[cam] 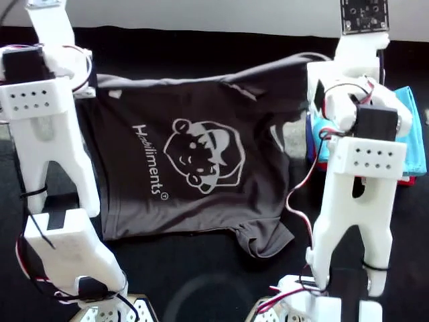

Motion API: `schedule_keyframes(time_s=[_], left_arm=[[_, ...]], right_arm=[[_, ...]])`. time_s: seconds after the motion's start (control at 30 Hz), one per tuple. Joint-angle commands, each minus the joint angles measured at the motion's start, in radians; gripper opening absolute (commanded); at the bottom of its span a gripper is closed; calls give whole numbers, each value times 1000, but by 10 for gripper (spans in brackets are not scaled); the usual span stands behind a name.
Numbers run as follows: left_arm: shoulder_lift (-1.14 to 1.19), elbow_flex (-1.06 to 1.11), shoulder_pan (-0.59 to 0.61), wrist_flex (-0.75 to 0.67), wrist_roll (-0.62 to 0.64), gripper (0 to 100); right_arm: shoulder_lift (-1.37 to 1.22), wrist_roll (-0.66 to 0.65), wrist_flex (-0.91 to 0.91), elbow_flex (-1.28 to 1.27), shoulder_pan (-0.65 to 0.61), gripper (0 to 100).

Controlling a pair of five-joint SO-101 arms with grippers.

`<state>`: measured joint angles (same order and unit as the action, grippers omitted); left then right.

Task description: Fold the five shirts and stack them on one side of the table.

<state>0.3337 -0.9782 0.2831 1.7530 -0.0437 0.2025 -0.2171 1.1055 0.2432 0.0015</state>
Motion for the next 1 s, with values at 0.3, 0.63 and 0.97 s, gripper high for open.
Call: schedule_keyframes(time_s=[0.3, 0.63, 0.97], left_arm=[[-7, -56, 96, -330, -23, 8], [8, -58, 133, -456, -61, 8], [-36, -68, 143, -436, -61, 8]], right_arm=[[-387, -12, -62, 628, -4, 5], [-559, -98, -64, 812, -47, 5], [-558, -100, -2, 1098, -41, 5]])
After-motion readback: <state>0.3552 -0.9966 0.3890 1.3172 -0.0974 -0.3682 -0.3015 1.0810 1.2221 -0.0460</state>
